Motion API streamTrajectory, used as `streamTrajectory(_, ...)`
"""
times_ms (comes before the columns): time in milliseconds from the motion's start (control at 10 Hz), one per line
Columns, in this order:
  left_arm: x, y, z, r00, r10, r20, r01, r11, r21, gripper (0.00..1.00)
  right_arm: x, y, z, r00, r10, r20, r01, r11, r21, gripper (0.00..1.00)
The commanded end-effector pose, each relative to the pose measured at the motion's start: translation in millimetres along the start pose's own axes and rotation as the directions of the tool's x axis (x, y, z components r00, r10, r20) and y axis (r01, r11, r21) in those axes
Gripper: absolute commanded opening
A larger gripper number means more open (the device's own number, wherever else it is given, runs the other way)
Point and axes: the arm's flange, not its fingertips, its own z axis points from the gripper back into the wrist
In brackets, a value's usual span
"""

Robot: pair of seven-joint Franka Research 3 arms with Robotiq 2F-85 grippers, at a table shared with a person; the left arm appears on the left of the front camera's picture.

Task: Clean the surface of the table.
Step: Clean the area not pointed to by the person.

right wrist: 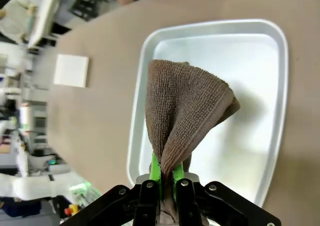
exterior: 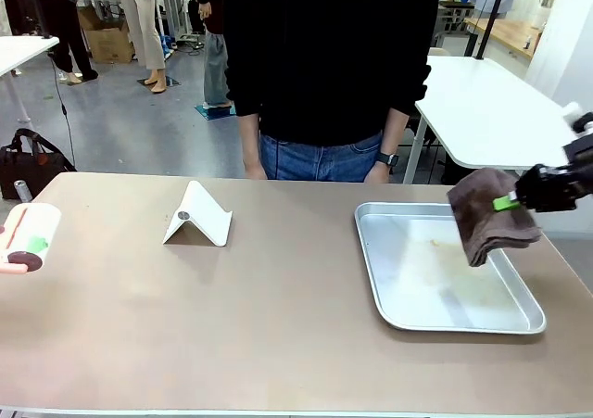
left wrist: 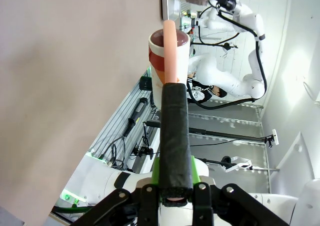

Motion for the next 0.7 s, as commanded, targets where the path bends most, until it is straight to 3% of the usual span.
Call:
streamTrajectory(0, 0, -5, 0, 1.000, 0.006, 0.014, -0.006, 1.000, -0.022, 0.22, -24, -17, 19, 0.999, -0.012, 0.051, 0.006, 0.994, 0.113, 0.11)
streamTrajectory(400, 0, -5, 0, 1.000, 0.006, 0.014, -0.006, 1.000, -0.022, 0.22, -29, -30, 31, 0.990, -0.037, 0.139, 0.028, 0.997, 0.067, 0.11)
streamTrajectory(500, 0, -5, 0, 1.000, 0.006, 0.014, -0.006, 1.000, -0.022, 0.22, -25, -29, 24, 0.986, -0.021, 0.165, 0.019, 1.000, 0.013, 0.11)
streamTrajectory(600, 0, -5, 0, 1.000, 0.006, 0.014, -0.006, 1.000, -0.022, 0.22, -15, -30, 8, 0.968, 0.054, 0.246, -0.017, 0.989, -0.149, 0.11)
